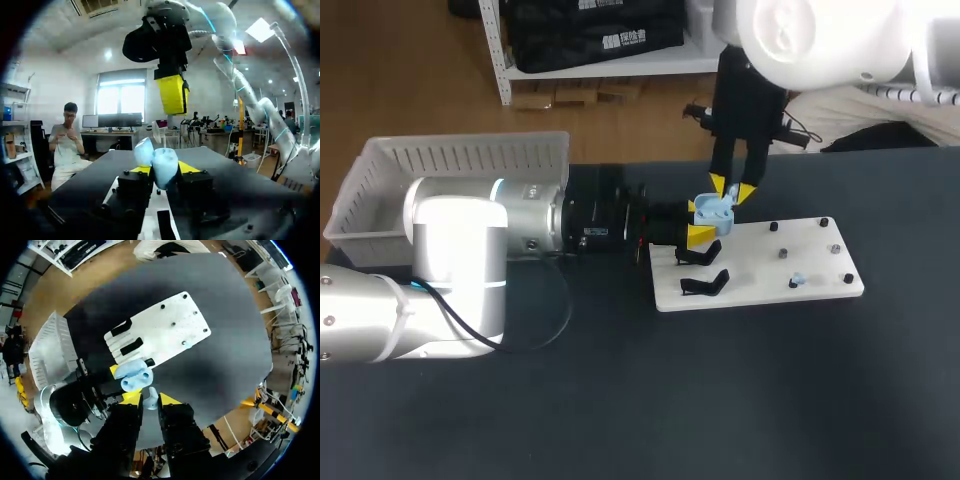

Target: Pick up each earbud case from the left stands, insert the matching earbuds, close the lid, and place the case in the box.

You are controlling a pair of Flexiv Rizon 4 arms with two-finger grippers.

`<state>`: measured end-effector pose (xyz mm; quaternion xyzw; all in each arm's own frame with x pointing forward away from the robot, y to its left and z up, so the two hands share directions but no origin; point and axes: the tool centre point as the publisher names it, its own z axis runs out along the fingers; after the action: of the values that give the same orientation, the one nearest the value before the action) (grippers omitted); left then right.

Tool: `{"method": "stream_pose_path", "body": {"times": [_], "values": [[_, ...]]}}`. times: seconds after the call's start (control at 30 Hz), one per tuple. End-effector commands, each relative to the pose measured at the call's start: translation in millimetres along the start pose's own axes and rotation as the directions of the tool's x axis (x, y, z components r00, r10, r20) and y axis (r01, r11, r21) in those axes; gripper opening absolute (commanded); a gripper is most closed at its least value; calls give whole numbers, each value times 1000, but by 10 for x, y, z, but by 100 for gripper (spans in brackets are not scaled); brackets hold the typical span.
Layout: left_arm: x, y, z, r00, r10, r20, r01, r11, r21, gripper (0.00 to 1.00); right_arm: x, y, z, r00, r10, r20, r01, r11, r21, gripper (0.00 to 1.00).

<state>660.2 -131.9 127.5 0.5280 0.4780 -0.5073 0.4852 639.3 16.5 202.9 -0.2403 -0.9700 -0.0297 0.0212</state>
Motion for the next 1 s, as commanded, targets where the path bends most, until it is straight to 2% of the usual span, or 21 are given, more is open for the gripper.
{"method": "stream_pose_path", "body": {"times": [0.03,0.5,1.0], "values": [[13,-1,2,1000,4,5,-4,1000,-3,0,50,15,18,998,53,35,-54,998,32,0],[13,-1,2,1000,4,5,-4,1000,-3,0,37,77,74,990,136,41,-137,990,33,0],[13,-1,2,1000,4,5,-4,1000,-3,0,23,191,174,992,120,28,-121,991,53,0]]}}
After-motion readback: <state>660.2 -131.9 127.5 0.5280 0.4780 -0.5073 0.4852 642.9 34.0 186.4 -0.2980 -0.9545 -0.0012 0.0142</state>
